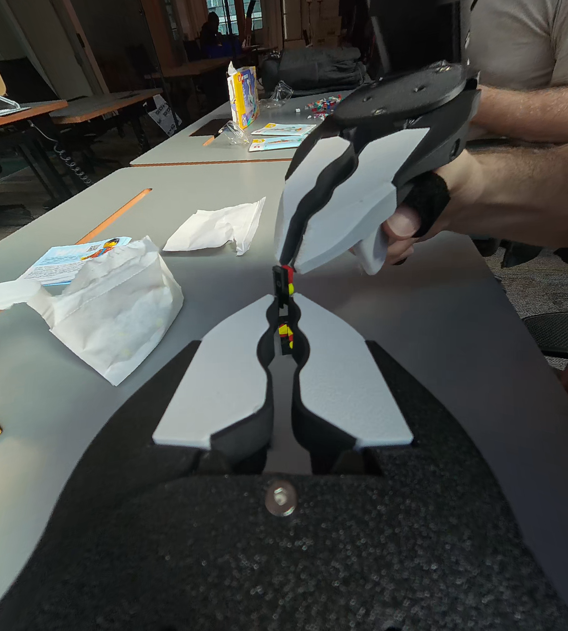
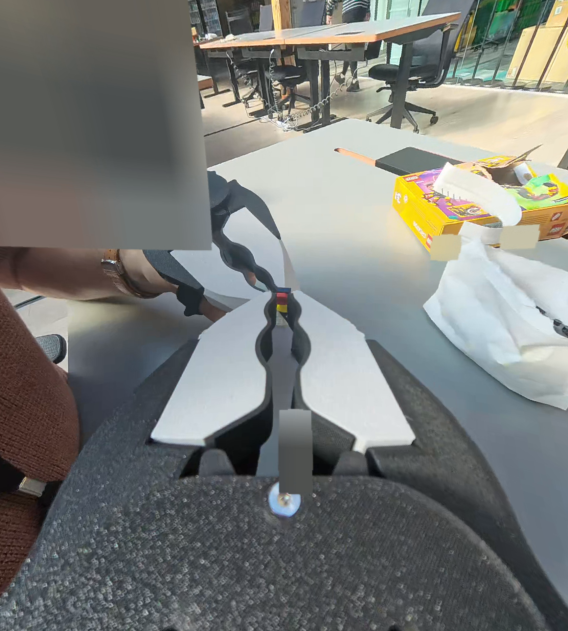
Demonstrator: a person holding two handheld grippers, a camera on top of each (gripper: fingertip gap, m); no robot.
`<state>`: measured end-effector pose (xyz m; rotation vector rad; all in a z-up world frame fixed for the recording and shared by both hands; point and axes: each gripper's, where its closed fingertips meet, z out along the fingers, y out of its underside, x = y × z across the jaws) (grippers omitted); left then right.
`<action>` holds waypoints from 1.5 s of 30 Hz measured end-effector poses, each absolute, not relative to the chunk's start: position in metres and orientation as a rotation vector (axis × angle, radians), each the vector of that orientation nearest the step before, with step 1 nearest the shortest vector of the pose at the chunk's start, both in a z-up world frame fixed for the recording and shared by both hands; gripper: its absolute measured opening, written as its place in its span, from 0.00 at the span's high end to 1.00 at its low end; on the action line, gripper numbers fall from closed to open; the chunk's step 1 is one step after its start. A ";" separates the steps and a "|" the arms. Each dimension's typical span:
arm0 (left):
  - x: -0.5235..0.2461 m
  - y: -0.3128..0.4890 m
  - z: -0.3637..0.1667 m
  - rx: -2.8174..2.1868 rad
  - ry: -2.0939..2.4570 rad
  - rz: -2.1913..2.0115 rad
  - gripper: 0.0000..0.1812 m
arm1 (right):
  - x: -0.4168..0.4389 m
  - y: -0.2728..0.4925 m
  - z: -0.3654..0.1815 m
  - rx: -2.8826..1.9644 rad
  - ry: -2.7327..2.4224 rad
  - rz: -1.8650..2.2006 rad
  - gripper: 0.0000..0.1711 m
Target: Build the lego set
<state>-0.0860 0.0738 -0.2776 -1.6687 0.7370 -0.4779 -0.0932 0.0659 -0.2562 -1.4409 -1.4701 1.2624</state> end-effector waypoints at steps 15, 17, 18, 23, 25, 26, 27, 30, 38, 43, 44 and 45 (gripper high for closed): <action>-0.084 0.072 -0.277 -1.660 0.751 -0.473 0.98 | -0.095 0.063 -0.260 -1.442 -1.467 1.243 0.95; -0.084 0.071 -0.277 -1.660 0.758 -0.468 0.98 | -0.094 0.063 -0.260 -1.428 -1.467 1.231 0.96; -0.084 0.071 -0.277 -1.662 0.765 -0.462 0.98 | -0.094 0.063 -0.261 -1.423 -1.474 1.221 0.96; -0.082 0.068 -0.281 -1.688 0.793 -0.469 0.98 | -0.092 0.060 -0.264 -1.363 -1.555 1.089 0.96; -0.081 0.068 -0.285 -1.715 0.812 -0.472 0.98 | -0.091 0.059 -0.268 -1.306 -1.625 0.954 0.96; -0.081 0.067 -0.287 -1.728 0.816 -0.478 0.98 | -0.091 0.059 -0.270 -1.271 -1.657 0.884 0.96; -0.080 0.067 -0.289 -1.746 0.818 -0.489 0.98 | -0.091 0.059 -0.271 -1.230 -1.687 0.813 0.96; -0.079 0.067 -0.296 -1.799 0.824 -0.502 0.98 | -0.089 0.059 -0.277 -1.127 -1.771 0.611 0.96; -0.076 0.064 -0.306 -1.867 0.802 -0.598 0.97 | -0.086 0.057 -0.285 -0.848 -1.907 0.257 0.96; -0.073 0.059 -0.309 -1.906 0.789 -0.717 0.97 | -0.085 0.054 -0.286 -0.670 -1.931 0.114 0.96; -0.072 0.059 -0.309 -1.913 0.780 -0.744 0.97 | -0.085 0.054 -0.286 -0.634 -1.935 0.086 0.96; -0.072 0.058 -0.310 -1.920 0.766 -0.775 0.97 | -0.085 0.053 -0.287 -0.599 -1.937 0.063 0.96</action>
